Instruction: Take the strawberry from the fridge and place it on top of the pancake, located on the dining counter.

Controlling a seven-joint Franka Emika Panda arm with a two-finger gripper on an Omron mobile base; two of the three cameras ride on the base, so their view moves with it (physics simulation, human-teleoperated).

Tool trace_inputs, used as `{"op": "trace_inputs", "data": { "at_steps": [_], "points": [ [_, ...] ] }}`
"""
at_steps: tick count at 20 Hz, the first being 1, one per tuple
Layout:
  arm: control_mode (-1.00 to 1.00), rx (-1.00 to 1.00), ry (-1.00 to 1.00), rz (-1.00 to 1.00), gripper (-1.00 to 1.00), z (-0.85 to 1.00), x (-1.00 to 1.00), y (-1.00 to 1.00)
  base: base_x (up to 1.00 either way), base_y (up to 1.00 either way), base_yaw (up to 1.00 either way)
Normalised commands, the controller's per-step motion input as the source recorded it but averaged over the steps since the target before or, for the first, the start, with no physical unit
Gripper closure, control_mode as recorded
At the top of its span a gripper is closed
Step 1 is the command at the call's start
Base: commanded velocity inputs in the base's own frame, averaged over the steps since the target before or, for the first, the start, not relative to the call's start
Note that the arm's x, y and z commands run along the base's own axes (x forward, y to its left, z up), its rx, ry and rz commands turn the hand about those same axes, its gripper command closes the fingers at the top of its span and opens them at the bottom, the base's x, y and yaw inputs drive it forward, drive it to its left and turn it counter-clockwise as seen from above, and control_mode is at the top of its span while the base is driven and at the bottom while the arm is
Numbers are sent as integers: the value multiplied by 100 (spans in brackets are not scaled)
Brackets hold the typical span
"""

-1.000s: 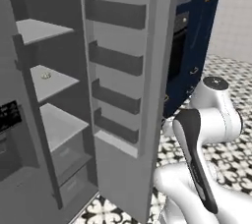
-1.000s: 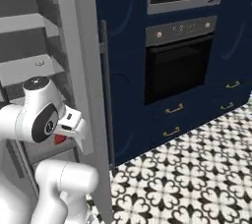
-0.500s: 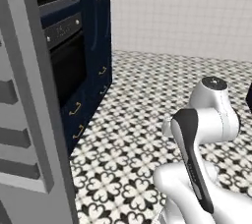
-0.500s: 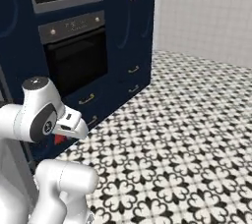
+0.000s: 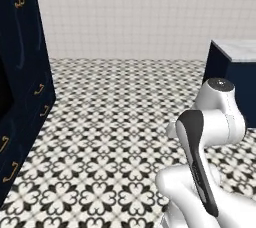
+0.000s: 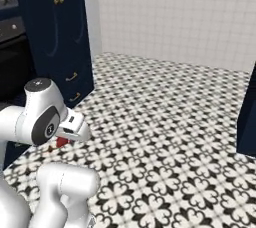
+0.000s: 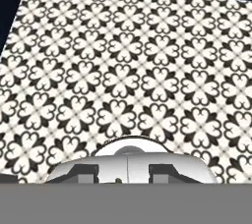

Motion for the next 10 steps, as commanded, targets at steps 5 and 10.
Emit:
{"op": "trace_inputs", "data": {
  "at_steps": [5,10],
  "points": [
    [100,0,0,0,100,0,0,0,100,-62,-28],
    [100,0,0,0,100,0,0,0,100,-6,-48]
  ]
}}
